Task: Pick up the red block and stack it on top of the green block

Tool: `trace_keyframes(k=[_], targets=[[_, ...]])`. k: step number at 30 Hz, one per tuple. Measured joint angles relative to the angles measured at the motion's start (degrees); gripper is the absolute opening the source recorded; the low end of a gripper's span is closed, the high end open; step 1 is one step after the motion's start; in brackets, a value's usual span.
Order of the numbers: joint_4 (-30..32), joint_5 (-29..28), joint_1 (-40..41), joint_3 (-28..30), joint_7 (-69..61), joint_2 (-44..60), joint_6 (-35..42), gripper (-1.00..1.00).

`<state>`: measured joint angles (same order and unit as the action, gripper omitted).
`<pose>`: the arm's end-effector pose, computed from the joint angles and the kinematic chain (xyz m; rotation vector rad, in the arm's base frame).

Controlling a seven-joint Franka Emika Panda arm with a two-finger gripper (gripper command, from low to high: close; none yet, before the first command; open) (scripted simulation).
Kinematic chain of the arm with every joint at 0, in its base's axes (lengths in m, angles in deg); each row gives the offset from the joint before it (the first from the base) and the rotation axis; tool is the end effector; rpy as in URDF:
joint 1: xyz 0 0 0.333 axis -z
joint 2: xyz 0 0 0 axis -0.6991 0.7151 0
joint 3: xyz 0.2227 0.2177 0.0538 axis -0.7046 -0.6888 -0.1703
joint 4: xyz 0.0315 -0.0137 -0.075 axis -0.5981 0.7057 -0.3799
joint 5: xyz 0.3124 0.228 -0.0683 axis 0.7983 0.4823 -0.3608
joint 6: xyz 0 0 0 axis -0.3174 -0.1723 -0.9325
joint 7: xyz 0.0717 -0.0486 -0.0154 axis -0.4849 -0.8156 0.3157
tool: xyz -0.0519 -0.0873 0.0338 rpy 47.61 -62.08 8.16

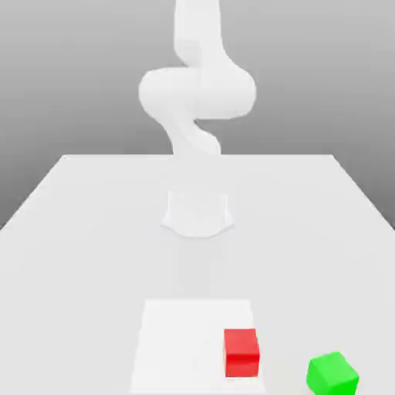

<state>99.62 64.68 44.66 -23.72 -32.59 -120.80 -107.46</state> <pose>0.3811 0.0071 0.6697 -2.4973 1.0550 -0.9496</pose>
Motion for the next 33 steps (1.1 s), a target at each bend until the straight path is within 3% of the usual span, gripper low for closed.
trace_keyframes(k=[23, 28, 29, 33], targets=[[12.8, -2.4, -1.6, -5.5, 7.4, 48.1, -20.8, 0.00], [11.9, -4.8, -2.9, -3.9, 9.3, 58.4, -28.8, 0.00], [11.7, -5.2, -3.2, -3.5, 9.7, 60.0, -30.2, -1.00], [11.7, -5.2, -3.2, -3.5, 9.7, 60.0, -30.2, -1.00]])
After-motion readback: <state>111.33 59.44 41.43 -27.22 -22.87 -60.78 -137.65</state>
